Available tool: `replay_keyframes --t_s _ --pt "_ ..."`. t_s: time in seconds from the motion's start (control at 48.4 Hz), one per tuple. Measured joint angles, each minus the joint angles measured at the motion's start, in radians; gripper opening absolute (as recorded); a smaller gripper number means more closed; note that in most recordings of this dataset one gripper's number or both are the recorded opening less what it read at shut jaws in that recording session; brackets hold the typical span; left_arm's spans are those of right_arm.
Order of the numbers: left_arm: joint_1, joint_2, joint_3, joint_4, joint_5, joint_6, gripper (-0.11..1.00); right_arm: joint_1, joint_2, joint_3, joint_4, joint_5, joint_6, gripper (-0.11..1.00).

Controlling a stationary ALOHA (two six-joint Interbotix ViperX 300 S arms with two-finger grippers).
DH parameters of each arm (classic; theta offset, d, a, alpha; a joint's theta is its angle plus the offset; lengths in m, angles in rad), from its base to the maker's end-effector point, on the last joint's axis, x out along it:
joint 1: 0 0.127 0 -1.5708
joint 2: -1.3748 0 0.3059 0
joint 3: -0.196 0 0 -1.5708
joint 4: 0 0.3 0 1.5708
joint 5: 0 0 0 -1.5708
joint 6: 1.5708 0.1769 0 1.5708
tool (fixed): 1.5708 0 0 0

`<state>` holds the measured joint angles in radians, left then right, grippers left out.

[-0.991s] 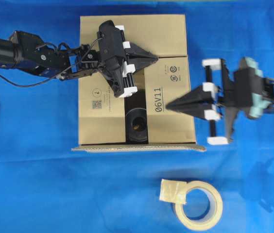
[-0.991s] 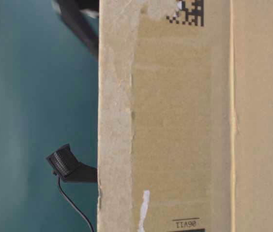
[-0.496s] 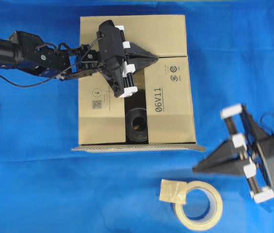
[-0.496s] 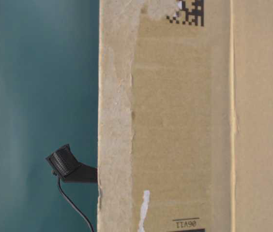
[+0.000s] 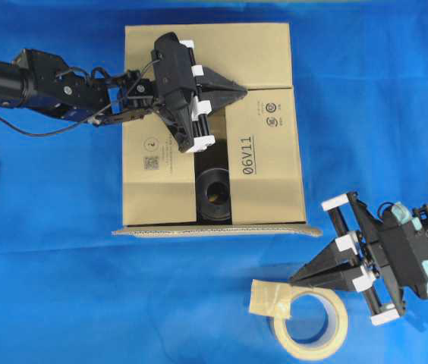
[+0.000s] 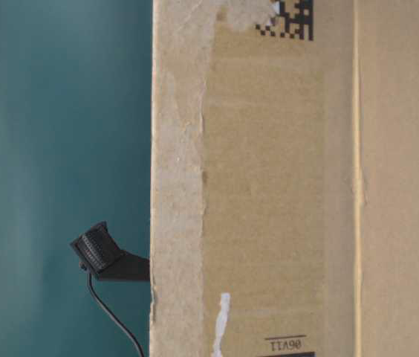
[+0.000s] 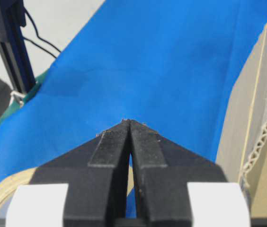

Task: Close the cardboard box.
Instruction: 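Move the right gripper down to the front flap near the tape roll, then lift and fold the front flap up and over the box with the right gripper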

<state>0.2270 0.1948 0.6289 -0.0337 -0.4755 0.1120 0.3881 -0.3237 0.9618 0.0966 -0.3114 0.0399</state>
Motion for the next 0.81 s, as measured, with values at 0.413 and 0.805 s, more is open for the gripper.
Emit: replay_keyframes --t_s 0.413,0.805 --pt "-0.008 0.002 0.000 -0.002 0.000 -0.003 0.00 -0.192 -0.075 0.048 0.000 0.000 0.000 0.00" --pt "-0.018 0.003 0.003 -0.003 0.006 -0.005 0.00 -0.321 -0.034 0.051 0.002 0.083 0.000 0.00"
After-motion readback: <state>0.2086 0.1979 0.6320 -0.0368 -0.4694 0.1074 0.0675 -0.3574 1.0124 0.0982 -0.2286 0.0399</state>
